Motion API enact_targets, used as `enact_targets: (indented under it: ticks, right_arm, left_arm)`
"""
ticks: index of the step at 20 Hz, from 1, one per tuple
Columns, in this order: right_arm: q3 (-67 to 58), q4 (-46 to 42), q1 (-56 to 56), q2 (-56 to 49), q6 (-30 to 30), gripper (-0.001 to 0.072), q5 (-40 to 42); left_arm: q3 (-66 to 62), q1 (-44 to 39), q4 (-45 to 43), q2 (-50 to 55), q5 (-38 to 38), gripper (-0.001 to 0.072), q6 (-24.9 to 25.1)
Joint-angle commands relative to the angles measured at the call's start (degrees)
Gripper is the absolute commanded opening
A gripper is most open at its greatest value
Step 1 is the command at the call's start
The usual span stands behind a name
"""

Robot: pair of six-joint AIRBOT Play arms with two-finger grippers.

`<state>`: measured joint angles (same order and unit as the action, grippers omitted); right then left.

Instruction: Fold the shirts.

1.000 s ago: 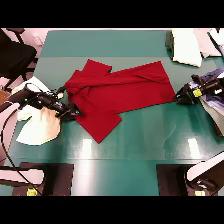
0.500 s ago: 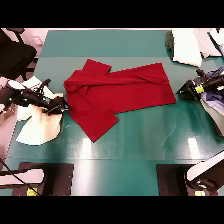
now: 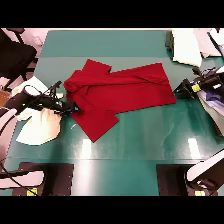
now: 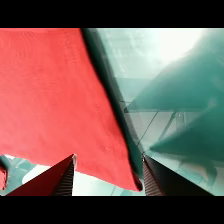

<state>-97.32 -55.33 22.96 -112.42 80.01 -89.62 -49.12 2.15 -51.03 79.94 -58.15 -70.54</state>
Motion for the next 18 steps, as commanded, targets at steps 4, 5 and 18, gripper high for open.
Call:
enact_targets:
  ticks: [4, 5, 18]
  right_arm:
    - [0.0, 0.1, -2.2, 0.0, 0.1, 0.0500, 0.7]
    - [0.0, 0.1, -2.8, 0.0, 0.1, 0.0497, 0.4]
    - [29.9, -6.3, 4.6, 22.0, -4.0, 0.0015, 1.2]
  left_arm:
    - [0.3, -4.3, 2.5, -0.3, 0.2, 0.0026, 0.1]
    - [0.2, -4.3, 2.5, -0.3, 0.0, 0.0026, 0.1]
    - [3.5, -4.3, -5.9, -6.3, -10.6, 0.0025, -1.4]
